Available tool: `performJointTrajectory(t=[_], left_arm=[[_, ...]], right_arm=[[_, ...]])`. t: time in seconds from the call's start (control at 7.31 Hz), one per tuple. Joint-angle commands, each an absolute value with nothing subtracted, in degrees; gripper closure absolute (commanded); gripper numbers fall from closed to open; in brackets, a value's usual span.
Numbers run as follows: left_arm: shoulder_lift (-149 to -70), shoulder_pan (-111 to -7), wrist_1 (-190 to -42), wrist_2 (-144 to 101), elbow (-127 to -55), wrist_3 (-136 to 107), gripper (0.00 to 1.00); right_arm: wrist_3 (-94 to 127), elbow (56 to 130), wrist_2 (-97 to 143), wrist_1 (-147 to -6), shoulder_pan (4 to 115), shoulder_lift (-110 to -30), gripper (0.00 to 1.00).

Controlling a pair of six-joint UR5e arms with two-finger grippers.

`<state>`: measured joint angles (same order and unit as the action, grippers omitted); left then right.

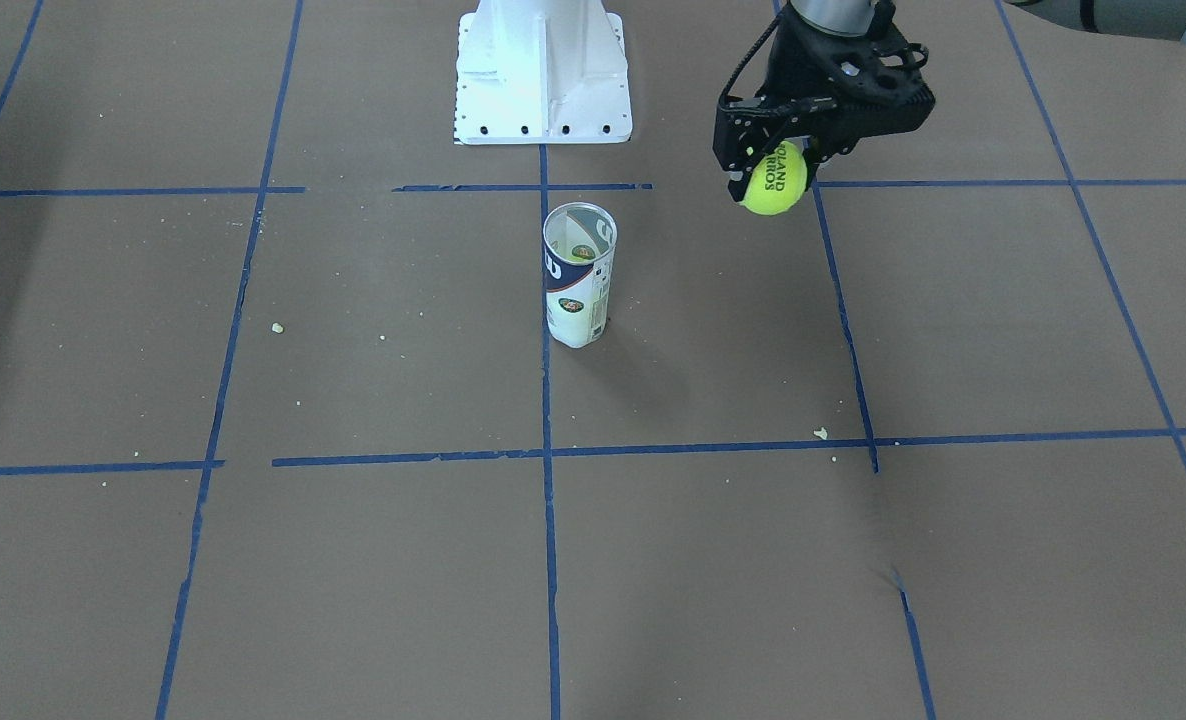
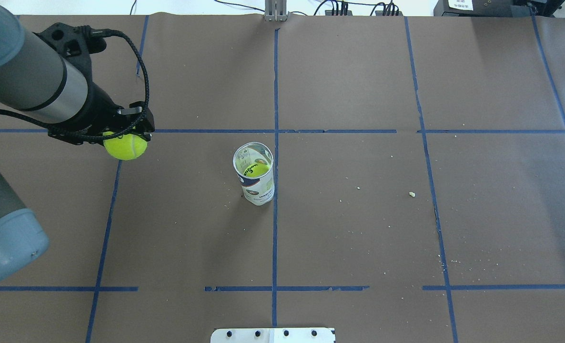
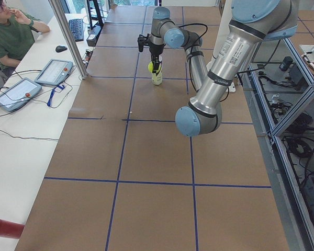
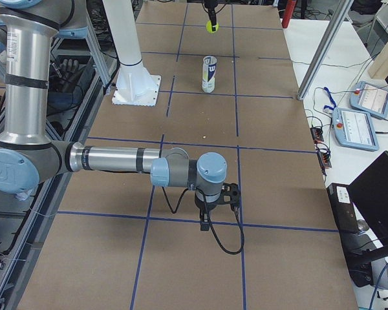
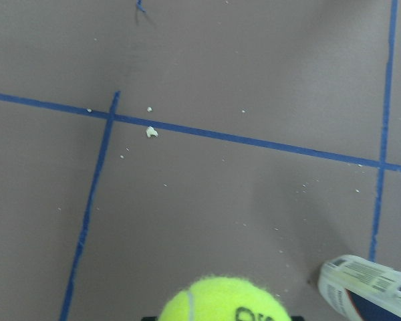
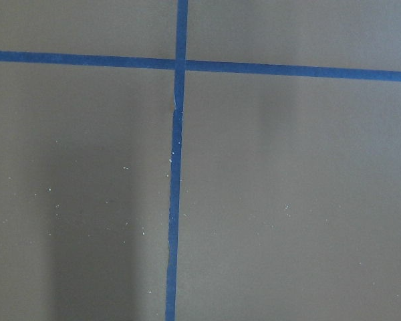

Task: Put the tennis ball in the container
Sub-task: 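Carry the ball with the left gripper over the clear cup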

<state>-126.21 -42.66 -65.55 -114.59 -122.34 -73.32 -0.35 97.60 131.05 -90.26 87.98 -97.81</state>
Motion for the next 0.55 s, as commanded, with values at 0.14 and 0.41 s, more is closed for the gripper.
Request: performJointTrajectory(t=[0.14, 0.41], left_arm=[[-140.5, -39.0, -65.3, -115.0, -108.1, -80.7, 0.90], [-145.6, -37.4, -65.5, -114.7, -102.2, -82.6, 0.88]], right_arm=[[-0.4, 97.6, 131.0, -90.3, 88.0, -97.7, 0.00], [-0.4, 97.6, 131.0, -90.3, 88.0, -97.7, 0.00]])
